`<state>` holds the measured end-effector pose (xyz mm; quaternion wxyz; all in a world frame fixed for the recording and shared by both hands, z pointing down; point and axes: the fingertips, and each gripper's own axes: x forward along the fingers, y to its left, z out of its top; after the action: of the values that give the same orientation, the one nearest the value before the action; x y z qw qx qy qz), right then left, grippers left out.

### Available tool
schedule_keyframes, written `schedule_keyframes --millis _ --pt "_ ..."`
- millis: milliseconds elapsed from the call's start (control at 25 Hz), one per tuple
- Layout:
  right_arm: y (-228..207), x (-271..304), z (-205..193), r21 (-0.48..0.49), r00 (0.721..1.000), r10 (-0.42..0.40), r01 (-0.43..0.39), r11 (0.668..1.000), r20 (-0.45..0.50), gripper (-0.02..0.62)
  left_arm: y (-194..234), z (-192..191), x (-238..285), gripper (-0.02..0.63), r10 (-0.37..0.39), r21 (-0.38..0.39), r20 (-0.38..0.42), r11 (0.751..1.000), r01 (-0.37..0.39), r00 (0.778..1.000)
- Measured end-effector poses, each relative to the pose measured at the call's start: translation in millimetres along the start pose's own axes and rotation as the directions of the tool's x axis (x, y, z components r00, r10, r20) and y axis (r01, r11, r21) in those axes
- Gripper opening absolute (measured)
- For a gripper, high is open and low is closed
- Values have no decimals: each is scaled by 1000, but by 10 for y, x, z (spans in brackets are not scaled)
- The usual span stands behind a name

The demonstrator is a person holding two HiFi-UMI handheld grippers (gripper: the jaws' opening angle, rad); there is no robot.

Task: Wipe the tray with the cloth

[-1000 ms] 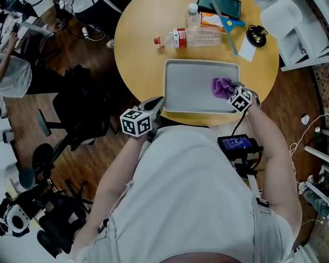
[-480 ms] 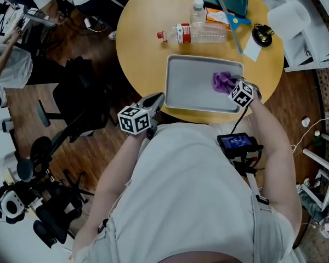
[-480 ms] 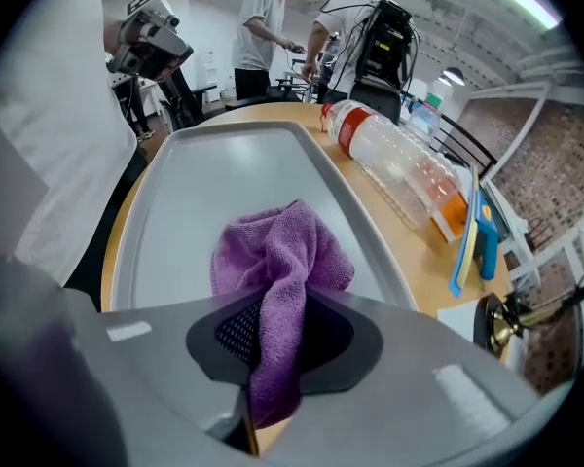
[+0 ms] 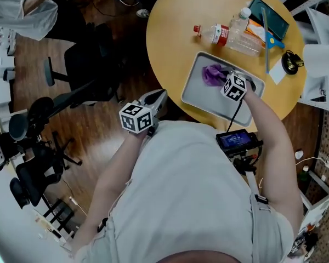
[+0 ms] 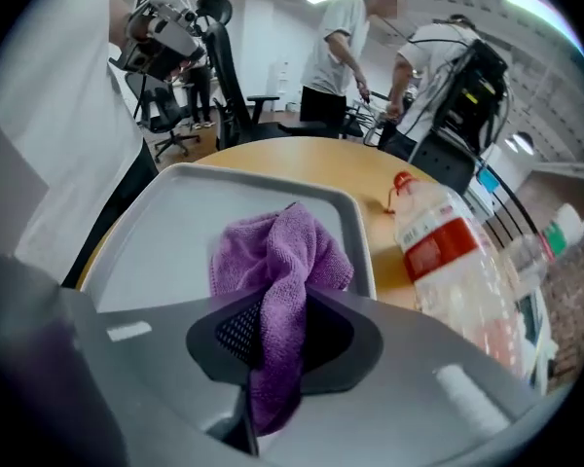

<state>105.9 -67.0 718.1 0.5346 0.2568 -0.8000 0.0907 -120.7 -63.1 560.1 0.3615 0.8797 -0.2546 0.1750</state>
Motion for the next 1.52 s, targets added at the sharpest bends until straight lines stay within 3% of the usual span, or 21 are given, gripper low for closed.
schedule_keyframes --millis 280,520,720,1000,1200,1360,1520 --pt "-102 337 664 -166 998 67 -65 984 8 64 282 -61 -345 0 94 -55 48 994 -91 994" --pt "-100 333 671 -194 999 40 -45 980 -29 63 294 -37 -342 0 79 -44 30 996 -78 996" --pt "-85 117 268 -135 997 38 -48 990 -74 64 164 27 -135 0 18 1 -13 1000 -18 1000" --pt "-46 -373 -814 22 985 21 -17 1000 -169 64 -204 70 289 0 -86 63 -74 994 90 994" --pt "36 -704 -1525 101 968 9 17 995 -250 64 -326 85 422 0 -118 79 -96 989 126 988" --pt "31 -757 -1657 96 952 11 19 995 -305 64 -319 72 415 0 -115 71 -92 990 122 989" --pt "-31 -620 -1413 75 952 10 14 997 -305 61 -256 15 367 0 -103 49 -86 993 108 991"
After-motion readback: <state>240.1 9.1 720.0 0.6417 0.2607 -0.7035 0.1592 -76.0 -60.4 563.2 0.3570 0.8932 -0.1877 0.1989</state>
